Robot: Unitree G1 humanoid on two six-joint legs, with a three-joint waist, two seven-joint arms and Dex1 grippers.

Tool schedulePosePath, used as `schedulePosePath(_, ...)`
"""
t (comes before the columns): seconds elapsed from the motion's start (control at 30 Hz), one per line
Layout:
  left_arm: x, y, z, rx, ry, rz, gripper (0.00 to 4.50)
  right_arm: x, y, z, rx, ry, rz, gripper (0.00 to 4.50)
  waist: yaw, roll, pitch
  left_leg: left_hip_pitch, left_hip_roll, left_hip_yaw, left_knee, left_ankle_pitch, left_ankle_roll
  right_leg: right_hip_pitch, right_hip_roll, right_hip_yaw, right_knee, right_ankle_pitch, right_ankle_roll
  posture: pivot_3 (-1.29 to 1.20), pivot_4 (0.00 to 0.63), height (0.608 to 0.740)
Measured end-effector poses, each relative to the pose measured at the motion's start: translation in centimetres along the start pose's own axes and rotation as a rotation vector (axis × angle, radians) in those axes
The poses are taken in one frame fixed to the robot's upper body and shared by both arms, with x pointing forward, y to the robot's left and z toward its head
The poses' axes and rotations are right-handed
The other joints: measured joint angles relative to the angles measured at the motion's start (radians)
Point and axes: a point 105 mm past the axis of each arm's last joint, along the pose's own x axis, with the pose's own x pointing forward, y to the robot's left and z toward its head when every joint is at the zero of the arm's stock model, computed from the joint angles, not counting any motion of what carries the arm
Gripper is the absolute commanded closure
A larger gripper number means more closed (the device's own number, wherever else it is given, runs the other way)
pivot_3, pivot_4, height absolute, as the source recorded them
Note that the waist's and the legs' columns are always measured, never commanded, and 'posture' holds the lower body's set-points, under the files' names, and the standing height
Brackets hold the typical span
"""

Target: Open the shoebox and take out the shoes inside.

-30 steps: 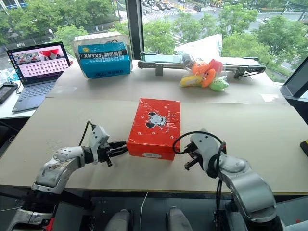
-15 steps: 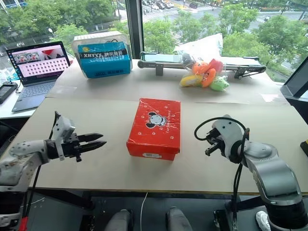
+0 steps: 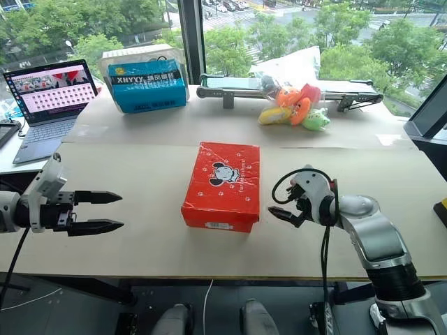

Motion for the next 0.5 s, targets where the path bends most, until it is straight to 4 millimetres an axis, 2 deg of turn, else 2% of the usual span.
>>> schedulePosePath(0.13,0.1,-0.1,0.4,0.011,-0.007,-0.005,0.0,0.5,-0.5,-0.5,-0.043,0.011,0.018,0.02,-0.001,0.0,0.0,0.0,0.0,0.0,0.0,0.0,0.0,0.0,0.0,0.0,0.0,0.0,0.0,0.0,0.15,0.736)
schedulePosePath(0.17,0.1,-0.1,0.4,0.012,-0.006,0.001,0.0,0.6,-0.8,-0.8,-0.05,0.022,0.007,0.52,-0.001,0.0,0.0,0.0,0.0,0.0,0.0,0.0,0.0,0.0,0.0,0.0,0.0,0.0,0.0,0.0,0.15,0.736)
schedulePosePath(0.2,0.1,0.0,0.4,0.013,-0.005,0.01,0.0,0.6,-1.2,-1.1,-0.053,0.033,-0.003,0.71,-0.001,0.0,0.0,0.0,0.0,0.0,0.0,0.0,0.0,0.0,0.0,0.0,0.0,0.0,0.0,0.0,0.15,0.736)
schedulePosePath(0.3,0.2,0.2,0.3,0.014,-0.007,0.028,0.0,0.6,-1.9,-1.6,-0.065,0.057,-0.023,1.75,-0.001,0.0,0.0,0.0,0.0,0.0,0.0,0.0,0.0,0.0,0.0,0.0,0.0,0.0,0.0,0.0,0.15,0.736)
schedulePosePath(0.5,0.2,0.4,0.4,0.021,-0.006,0.045,0.0,0.8,-1.4,-0.9,-0.085,0.031,0.023,3.76,-0.005,0.0,0.0,0.001,0.0,0.0,0.0,0.0,0.0,0.0,0.0,0.0,0.001,0.0,0.0,0.0,0.15,0.736)
